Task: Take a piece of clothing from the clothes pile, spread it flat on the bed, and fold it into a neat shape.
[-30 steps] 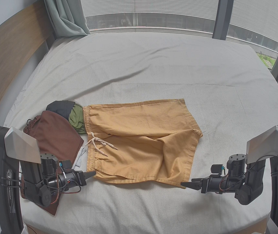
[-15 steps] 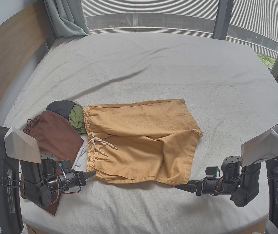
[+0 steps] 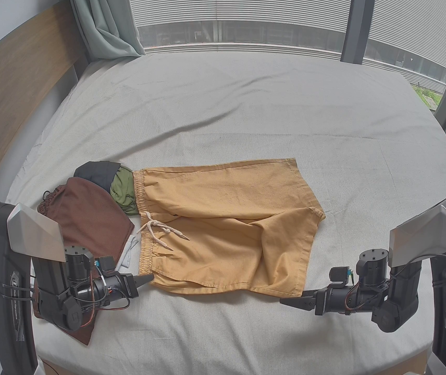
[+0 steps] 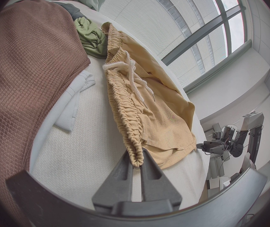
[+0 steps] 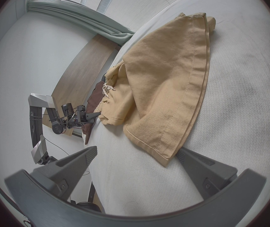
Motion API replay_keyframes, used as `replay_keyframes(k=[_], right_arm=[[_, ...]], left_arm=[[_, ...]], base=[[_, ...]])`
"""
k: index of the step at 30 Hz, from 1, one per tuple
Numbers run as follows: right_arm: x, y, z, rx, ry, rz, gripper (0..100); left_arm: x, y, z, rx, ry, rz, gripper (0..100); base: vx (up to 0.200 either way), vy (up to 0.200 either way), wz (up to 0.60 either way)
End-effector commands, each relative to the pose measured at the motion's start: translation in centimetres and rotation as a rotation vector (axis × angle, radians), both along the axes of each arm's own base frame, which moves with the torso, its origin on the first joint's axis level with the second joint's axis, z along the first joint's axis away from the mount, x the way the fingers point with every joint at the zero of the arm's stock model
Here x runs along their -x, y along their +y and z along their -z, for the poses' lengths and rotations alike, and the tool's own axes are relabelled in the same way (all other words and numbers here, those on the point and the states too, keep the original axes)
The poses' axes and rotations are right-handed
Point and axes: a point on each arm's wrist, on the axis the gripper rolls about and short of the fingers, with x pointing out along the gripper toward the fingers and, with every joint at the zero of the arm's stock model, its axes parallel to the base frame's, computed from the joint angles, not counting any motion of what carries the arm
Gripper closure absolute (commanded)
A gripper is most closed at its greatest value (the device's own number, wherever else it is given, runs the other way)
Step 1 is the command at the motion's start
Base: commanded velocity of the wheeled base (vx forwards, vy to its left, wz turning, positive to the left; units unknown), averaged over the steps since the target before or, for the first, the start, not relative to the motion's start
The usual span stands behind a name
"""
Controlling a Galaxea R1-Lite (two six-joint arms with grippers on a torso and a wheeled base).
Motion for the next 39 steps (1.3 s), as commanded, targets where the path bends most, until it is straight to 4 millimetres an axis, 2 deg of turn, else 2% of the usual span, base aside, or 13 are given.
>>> replay_keyframes(k=[1,8,9,24,32,39], right_arm=[[0.0,0.0,-0.7,-0.007,-0.023,0.000,0],[-0.1,-0.2,-1.0,-0.009,-0.035,0.006,0],[-0.1,-0.2,-1.0,-0.009,-0.035,0.006,100],[-0.2,-0.5,-0.8,-0.003,-0.031,0.017,100],[1.2,-3.2,-1.1,0.044,-0.003,0.084,100],[1.8,-5.5,-1.4,0.075,-0.015,0.139,100]], left_arm=[[0.0,0.0,0.0,0.000,0.001,0.001,100],[0.0,0.0,0.1,0.000,0.003,0.001,100],[0.0,0.0,0.1,0.000,0.001,0.001,100],[0.0,0.0,0.1,0.001,0.000,0.001,100],[0.2,0.6,-0.9,0.009,-0.014,-0.011,100],[0.6,1.0,-0.9,0.004,-0.005,-0.017,100]], base=[[0.000,0.000,0.00],[0.000,0.000,0.00],[0.000,0.000,0.00],[0.000,0.000,0.00],[0.000,0.000,0.00],[0.000,0.000,0.00]])
